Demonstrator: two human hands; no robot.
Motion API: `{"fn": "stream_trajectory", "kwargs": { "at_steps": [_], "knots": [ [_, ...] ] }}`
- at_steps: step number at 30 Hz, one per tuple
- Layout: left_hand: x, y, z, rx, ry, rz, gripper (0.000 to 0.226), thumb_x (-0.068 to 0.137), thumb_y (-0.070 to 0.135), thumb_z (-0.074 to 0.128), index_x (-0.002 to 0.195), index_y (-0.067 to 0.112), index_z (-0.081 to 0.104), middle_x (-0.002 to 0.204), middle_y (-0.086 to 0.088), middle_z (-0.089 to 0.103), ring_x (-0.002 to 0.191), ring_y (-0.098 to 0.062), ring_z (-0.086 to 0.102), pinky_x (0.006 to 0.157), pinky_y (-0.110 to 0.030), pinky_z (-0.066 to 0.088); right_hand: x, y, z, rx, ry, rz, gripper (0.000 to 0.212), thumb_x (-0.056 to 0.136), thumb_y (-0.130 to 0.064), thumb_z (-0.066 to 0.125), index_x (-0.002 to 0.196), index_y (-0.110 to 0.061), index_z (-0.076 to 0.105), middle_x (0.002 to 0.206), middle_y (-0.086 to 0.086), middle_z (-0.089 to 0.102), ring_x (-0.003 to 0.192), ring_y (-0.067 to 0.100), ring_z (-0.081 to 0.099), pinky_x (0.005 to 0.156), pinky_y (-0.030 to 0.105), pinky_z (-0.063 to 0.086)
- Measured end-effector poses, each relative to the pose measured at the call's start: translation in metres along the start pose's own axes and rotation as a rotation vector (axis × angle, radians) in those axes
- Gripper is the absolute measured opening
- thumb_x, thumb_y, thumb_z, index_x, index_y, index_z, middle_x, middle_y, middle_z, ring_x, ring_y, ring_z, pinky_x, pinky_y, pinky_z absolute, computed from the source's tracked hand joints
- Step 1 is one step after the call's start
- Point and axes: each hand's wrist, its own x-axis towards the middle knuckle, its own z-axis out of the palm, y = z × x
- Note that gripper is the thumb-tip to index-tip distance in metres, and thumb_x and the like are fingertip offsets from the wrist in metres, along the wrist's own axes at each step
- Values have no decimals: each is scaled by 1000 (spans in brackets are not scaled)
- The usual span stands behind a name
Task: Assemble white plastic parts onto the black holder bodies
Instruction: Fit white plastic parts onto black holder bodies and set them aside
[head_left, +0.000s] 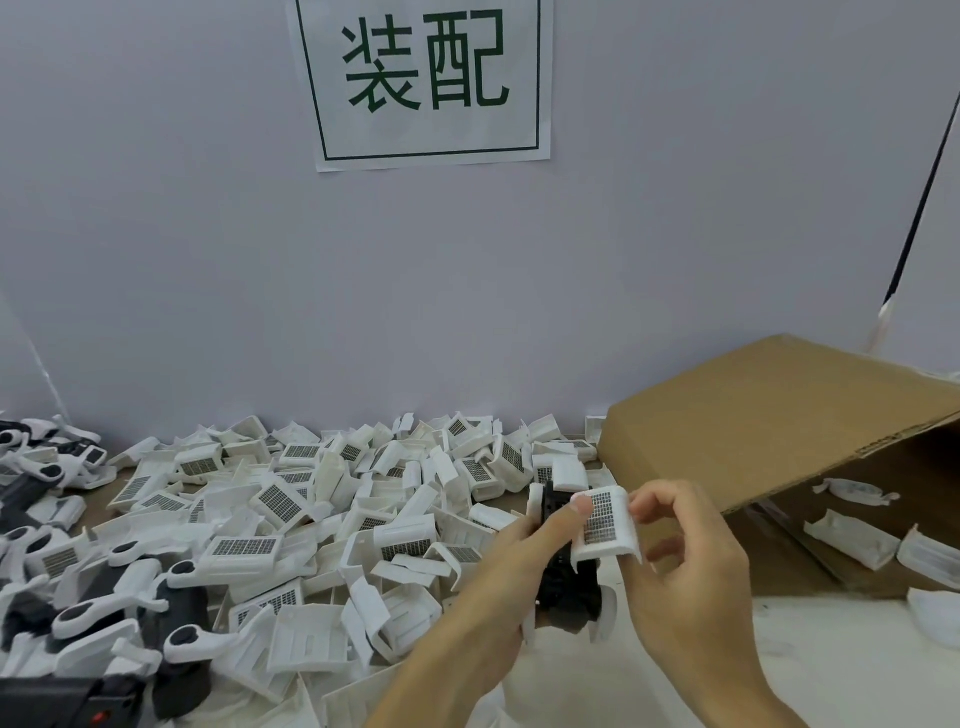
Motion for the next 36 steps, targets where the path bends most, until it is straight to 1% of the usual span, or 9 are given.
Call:
{"fn": "stream_trajectory", "kwargs": {
  "at_steps": [3, 11, 14, 16, 19, 26, 30, 33, 36],
  "knots": [
    [-1, 0, -1, 10, -22, 4, 71, 55, 62, 80, 104, 12, 72, 82, -8, 70, 69, -27, 66, 51, -29, 51, 1, 1, -1, -28, 11, -21, 40, 73, 7, 80, 87, -22, 57, 87, -9, 60, 77, 17, 60, 57, 27, 46],
    [2, 0, -3, -51, 58, 41, 35, 90, 27, 73, 111, 0, 66, 75, -9, 70, 60, -23, 64, 49, -30, 50, 2, 1, -1, -49, -147, 8, 25, 77, -13, 83, 86, -25, 63, 82, -14, 68, 85, 9, 62, 65, 16, 48],
    [1, 1, -4, -85, 112, 37, 32, 93, 22, 69, 114, -1, 64, 77, -10, 73, 59, -21, 65, 48, -29, 50, 0, 4, -1, -43, -241, 36, 35, 81, -2, 79, 96, -31, 66, 89, -19, 69, 90, 6, 65, 68, 16, 52],
    [3, 1, -6, -104, 166, 49, 34, 92, 21, 70, 116, -2, 63, 78, -11, 74, 59, -22, 66, 48, -29, 50, -2, 4, 1, -53, -276, 46, 52, 85, 11, 66, 108, -36, 65, 95, -21, 68, 95, 4, 64, 70, 14, 52],
    [5, -2, -8, -80, 219, 91, 33, 90, 24, 73, 116, 7, 64, 84, -10, 77, 63, -21, 70, 49, -27, 50, -3, 2, 1, 23, -268, 90, 62, 90, 13, 52, 118, -41, 62, 102, -23, 67, 100, 3, 64, 75, 10, 49],
    [5, -10, -3, 69, 162, 191, 41, 91, 33, 73, 129, 26, 58, 104, -3, 77, 88, -22, 76, 62, -28, 57, -4, -3, 4, 207, -352, 214, 18, 92, -26, 68, 108, -33, 65, 99, -19, 69, 91, 7, 70, 64, 15, 52],
    [3, -8, -2, 5, 107, 182, 24, 98, 30, 64, 121, 32, 61, 103, 0, 77, 90, -23, 76, 66, -32, 60, -3, 0, 5, 231, -325, 315, 29, 80, -47, 70, 104, -33, 63, 97, -20, 68, 84, 10, 72, 65, 20, 55],
    [3, -9, -1, -56, 105, 147, 18, 100, 31, 60, 117, 36, 63, 104, 5, 78, 95, -17, 76, 73, -32, 62, -4, 5, 7, 237, -326, 372, 26, 84, -29, 78, 103, -38, 61, 98, -25, 68, 78, 11, 73, 66, 20, 55],
    [8, -12, -2, -56, 140, 134, 29, 106, 19, 46, 125, 32, 63, 109, -3, 77, 102, -21, 73, 89, -40, 60, -4, 11, 7, 254, -304, 430, 35, 84, -17, 78, 106, -38, 61, 98, -22, 73, 74, 11, 73, 64, 17, 54]
  ]
}}
